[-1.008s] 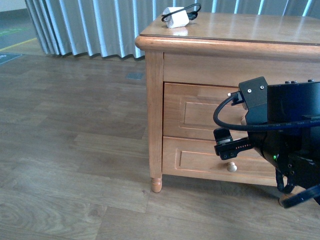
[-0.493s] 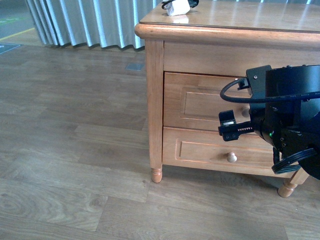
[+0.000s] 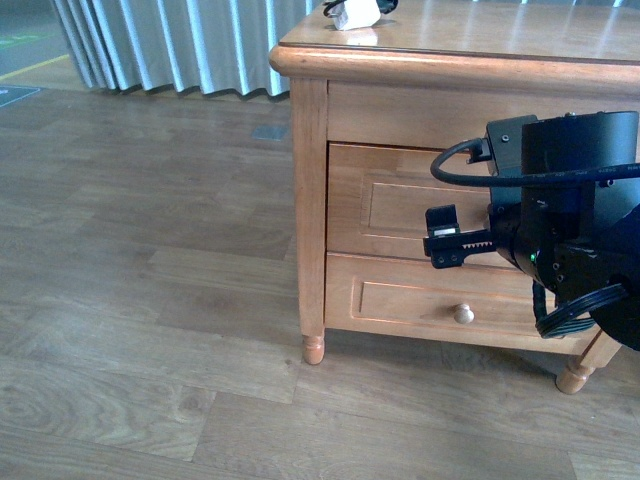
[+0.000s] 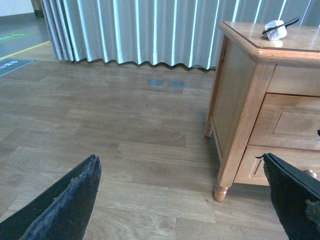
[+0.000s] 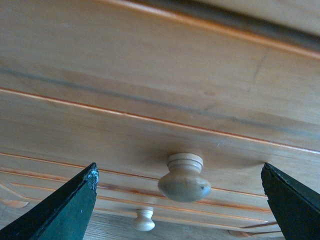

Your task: Put charger into drawer

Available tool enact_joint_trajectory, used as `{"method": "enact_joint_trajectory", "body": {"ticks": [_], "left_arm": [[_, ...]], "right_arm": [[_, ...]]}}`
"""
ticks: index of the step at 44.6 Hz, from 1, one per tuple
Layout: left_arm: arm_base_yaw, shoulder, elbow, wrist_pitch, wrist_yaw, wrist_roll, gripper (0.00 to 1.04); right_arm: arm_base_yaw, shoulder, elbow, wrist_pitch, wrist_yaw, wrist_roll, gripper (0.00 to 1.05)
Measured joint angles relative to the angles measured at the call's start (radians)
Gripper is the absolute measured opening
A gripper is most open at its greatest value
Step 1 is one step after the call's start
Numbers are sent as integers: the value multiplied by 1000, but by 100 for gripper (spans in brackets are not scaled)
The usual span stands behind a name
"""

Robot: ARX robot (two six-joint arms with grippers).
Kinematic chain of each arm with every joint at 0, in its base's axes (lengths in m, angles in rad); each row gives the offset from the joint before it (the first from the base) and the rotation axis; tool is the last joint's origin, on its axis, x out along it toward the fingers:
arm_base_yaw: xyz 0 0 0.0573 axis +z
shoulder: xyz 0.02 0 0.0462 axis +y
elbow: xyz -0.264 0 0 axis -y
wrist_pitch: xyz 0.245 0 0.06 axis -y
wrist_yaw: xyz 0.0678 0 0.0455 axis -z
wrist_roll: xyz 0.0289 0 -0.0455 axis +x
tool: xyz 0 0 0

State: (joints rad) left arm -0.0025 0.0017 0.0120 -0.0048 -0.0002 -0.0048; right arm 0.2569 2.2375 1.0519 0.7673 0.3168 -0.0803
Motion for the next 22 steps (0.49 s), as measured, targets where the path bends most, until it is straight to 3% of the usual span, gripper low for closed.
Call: {"method": "enact_joint_trajectory", "body": {"ticks": [17, 20, 22], "left_arm": [[0, 0, 0, 0, 0, 0, 99], [0, 0, 0, 0, 0, 0, 99], [0, 0, 0, 0, 0, 0, 99]], "right_arm": [[11, -5, 6, -8, -1, 0, 96], [12, -3, 8, -9, 5, 0, 93], [12, 1, 11, -9, 6, 0, 85]]}}
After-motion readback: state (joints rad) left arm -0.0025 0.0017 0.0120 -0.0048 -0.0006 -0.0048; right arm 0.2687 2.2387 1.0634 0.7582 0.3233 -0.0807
